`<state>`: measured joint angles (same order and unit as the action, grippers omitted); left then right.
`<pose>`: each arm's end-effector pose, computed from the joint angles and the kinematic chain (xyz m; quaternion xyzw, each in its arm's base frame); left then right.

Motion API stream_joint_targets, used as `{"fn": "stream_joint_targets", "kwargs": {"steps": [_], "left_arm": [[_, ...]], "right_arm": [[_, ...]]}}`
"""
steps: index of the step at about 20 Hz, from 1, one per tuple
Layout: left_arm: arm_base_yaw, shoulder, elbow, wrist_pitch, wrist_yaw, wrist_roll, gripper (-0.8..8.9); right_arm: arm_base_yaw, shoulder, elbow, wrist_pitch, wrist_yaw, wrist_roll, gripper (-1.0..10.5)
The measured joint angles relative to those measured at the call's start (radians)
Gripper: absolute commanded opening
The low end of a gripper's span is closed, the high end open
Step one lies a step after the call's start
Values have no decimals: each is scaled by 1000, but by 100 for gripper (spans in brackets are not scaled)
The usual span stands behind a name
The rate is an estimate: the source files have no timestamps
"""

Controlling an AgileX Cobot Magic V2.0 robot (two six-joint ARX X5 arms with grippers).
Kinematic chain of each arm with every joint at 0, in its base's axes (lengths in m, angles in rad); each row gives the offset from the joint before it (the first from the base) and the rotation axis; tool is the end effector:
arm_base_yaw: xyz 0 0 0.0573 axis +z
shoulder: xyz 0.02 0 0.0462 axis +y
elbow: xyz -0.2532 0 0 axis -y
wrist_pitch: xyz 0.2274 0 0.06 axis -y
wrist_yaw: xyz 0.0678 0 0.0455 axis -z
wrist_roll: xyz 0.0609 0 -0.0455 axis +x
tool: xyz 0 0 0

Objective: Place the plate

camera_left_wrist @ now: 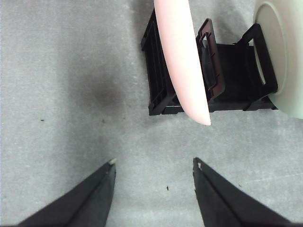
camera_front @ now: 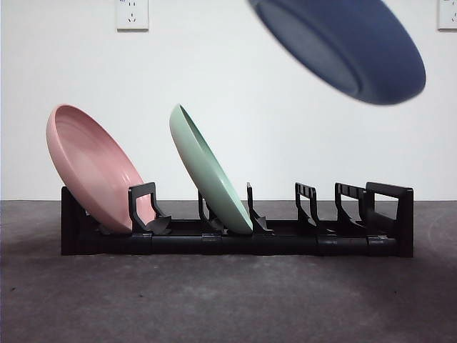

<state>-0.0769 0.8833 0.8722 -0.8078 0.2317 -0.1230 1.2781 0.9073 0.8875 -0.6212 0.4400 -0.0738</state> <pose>0.1726 -0.0273 0.2638 -0.0864 0.4048 -0.1163 0.9028 0.0800 0.1755 0.2850 -0.2704 0.1914 0.3935 0.8576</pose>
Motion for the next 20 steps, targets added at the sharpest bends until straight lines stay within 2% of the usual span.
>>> {"fn": "stream_joint_targets", "kwargs": {"steps": [4,7,11,16,20], "left_arm": [[0,0,0,0,0,0,254],[0,0,0,-1,0,0,254],[0,0,0,-24,0,0,254],[0,0,0,-23,0,0,254],[0,0,0,-23,0,0,254]], "right_arm": [[161,69,-78,0,5,29,14],[199,159,-81,7,-18,31,14],[178,314,-81,31,-101,36,14],[106,469,-81,148,-122,18,14],[22,544,-81,170,-147,-19,14]]}}
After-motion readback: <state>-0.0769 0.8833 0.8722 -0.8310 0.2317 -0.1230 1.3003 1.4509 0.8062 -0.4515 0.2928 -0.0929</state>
